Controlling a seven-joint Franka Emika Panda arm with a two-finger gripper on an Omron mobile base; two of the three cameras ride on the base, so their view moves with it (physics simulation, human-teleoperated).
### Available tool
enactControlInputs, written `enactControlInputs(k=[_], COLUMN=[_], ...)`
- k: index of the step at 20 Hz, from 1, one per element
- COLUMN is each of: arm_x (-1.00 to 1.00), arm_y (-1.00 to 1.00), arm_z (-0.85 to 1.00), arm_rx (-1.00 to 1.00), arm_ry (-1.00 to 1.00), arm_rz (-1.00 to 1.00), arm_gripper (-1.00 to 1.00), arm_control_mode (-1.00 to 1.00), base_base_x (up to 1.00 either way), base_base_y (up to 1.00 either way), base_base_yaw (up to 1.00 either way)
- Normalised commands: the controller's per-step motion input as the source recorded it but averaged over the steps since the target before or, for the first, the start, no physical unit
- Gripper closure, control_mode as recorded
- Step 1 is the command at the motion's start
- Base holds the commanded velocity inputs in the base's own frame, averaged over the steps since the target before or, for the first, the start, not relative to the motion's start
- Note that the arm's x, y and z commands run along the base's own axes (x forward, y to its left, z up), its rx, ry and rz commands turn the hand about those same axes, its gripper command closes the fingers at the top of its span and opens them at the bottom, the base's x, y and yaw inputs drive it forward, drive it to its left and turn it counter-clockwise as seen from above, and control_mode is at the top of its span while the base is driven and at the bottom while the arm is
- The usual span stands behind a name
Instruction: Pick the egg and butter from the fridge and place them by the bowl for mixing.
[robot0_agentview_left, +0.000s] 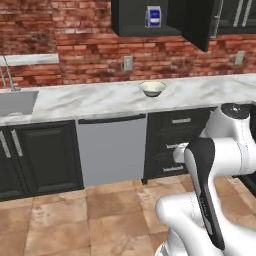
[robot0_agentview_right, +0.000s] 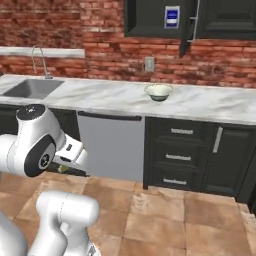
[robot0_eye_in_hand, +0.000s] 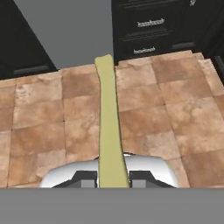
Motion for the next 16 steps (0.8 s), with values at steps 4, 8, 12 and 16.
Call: enactControlInputs(k=[4, 8, 12, 16], arm_x=[0.0, 0.0, 0.0, 0.0], arm_y=[0.0, 0.0, 0.0, 0.0], arm_z=[0.0, 0.0, 0.0, 0.0], arm_rx=[0.0, 0.0, 0.0, 0.0], arm_ry=[0.0, 0.0, 0.0, 0.0], arm_rz=[0.0, 0.0, 0.0, 0.0], arm_gripper=[1.0, 1.0, 1.0, 1.0], arm_control_mode=[1.0, 1.0, 1.0, 1.0], base_base_x=[1.0, 1.0, 0.98, 0.98], base_base_y=[0.28, 0.34, 0.25, 0.06], base_base_yaw=[0.09, 0.03, 0.02, 0.02])
